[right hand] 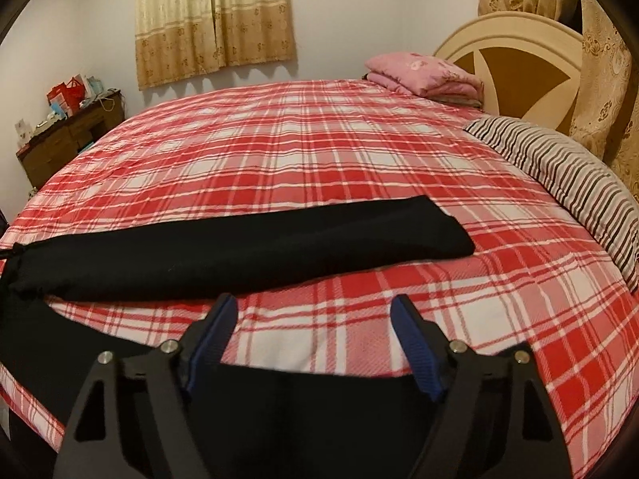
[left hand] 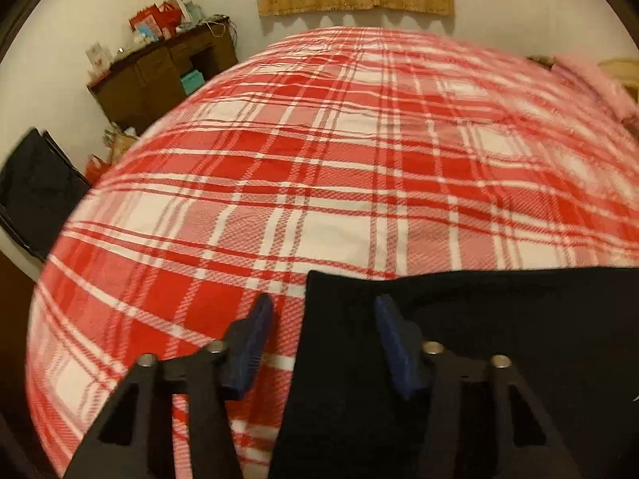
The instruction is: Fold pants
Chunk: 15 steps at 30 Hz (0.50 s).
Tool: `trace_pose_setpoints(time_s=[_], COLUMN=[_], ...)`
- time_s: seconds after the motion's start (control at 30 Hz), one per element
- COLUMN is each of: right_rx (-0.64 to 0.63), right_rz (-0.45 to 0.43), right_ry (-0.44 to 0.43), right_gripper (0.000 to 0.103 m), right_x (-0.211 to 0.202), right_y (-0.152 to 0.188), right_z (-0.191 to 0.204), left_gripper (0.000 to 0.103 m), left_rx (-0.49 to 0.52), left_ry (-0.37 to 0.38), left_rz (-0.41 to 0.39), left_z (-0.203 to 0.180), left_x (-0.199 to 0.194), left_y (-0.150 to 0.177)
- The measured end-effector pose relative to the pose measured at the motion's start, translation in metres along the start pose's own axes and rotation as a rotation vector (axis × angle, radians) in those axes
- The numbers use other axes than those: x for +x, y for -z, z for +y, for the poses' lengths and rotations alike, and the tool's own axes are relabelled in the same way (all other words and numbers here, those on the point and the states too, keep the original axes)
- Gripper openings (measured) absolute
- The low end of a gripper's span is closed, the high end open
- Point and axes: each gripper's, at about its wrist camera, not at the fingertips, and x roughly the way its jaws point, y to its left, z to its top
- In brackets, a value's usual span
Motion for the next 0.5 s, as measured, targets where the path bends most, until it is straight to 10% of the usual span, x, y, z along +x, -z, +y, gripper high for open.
trace_pose_setpoints(time_s=[0.17, 0.5], right_rx=[0.013, 0.134], right_rz=[0.019, 0.086], right_ry=[0.025, 0.092], right_gripper=[0.067, 0.064], right_x=[0.01, 0.048], right_y=[-0.02, -0.068], right_z=[-0.022, -0.101], left_gripper=[0.011, 0.011], left_rx=[0.059, 0.046], left_ry=[0.021, 0.055], left_rz=[-0.041, -0.058], left_z=[-0.008, -0.003], left_x=[-0.004, 0.001], left_y=[0.005, 0.005])
